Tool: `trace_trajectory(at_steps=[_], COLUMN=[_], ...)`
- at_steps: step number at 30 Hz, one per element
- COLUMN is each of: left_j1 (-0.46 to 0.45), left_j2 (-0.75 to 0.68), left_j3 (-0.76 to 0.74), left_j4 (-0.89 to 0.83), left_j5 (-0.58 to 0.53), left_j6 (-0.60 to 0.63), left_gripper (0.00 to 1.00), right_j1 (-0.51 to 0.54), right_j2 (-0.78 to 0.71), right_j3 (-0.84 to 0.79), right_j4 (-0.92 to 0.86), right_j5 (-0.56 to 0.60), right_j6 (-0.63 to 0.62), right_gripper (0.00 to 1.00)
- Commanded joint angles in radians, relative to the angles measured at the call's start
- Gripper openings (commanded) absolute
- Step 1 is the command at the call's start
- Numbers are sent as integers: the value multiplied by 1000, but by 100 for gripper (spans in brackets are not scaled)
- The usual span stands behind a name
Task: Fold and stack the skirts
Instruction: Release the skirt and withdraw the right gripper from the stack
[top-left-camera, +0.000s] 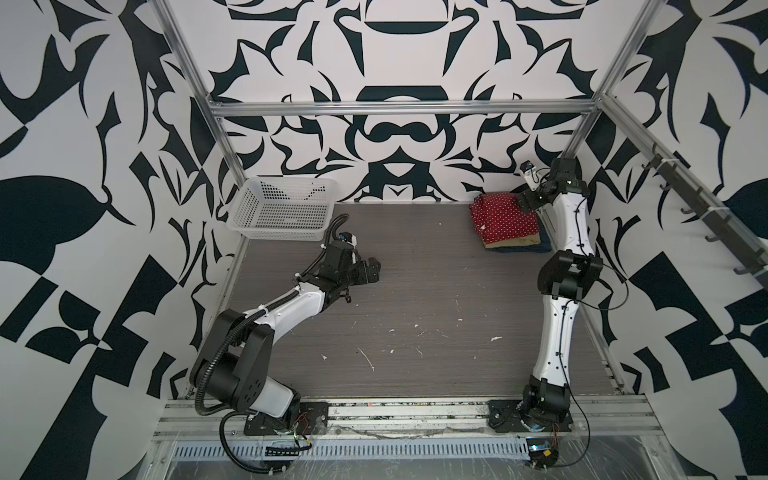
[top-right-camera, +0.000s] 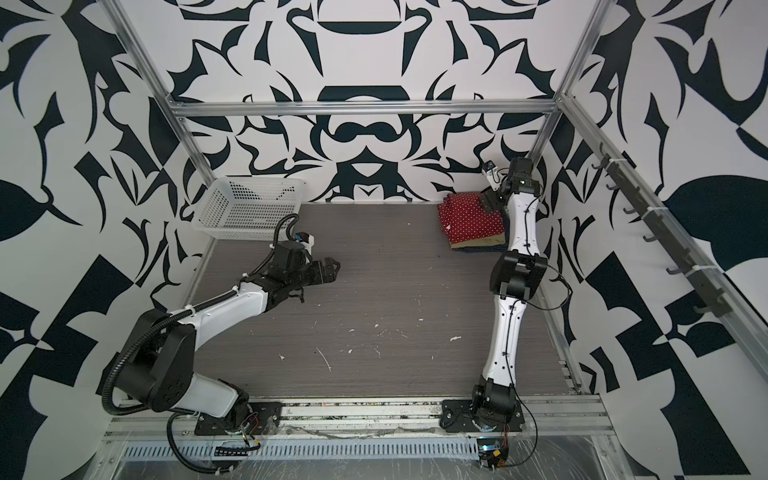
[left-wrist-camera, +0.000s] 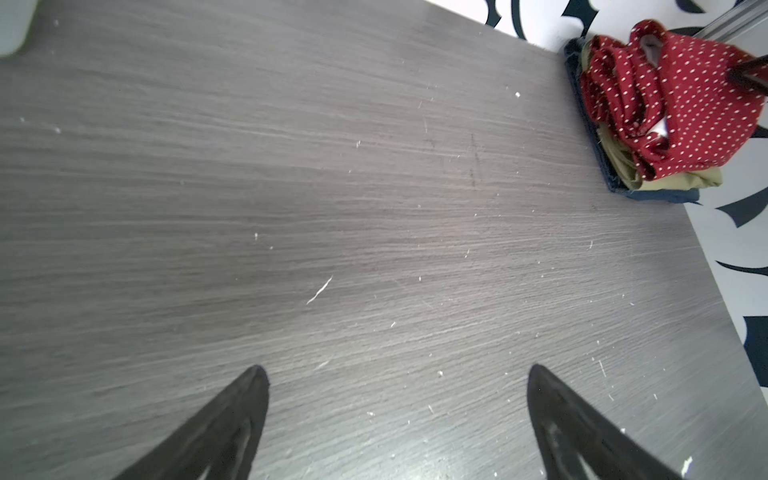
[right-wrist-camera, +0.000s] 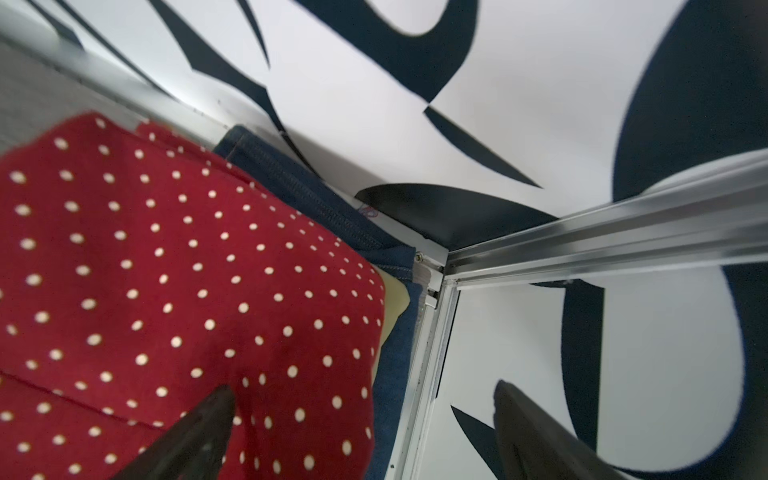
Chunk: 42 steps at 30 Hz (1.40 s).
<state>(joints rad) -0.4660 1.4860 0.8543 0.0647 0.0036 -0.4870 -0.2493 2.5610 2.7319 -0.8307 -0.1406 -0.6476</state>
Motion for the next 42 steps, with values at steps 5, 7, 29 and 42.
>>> trace_trajectory(at_steps=[5,7,29,42], left_j1=[-5,-5,-11,-11], left_j2=[-46,-48,-70,-24], left_j3=[46,51,-29,21], left_j4=[-3,-6,71,76], left_j5=[-25,-27,-31,-12], left_j6=[25,27,-2,1], left_gripper=[100,99,99,99], right_j1=[-6,-6,-62,-119], right_j2=[-374,-436,-235,-258], right_j3=[-378,-461,-866,-926], right_j4=[248,287,1146,1356], right_j5=[-64,-91,-571,-691], right_j6=[245,305,1120,1332], right_gripper=[100,96,2,17])
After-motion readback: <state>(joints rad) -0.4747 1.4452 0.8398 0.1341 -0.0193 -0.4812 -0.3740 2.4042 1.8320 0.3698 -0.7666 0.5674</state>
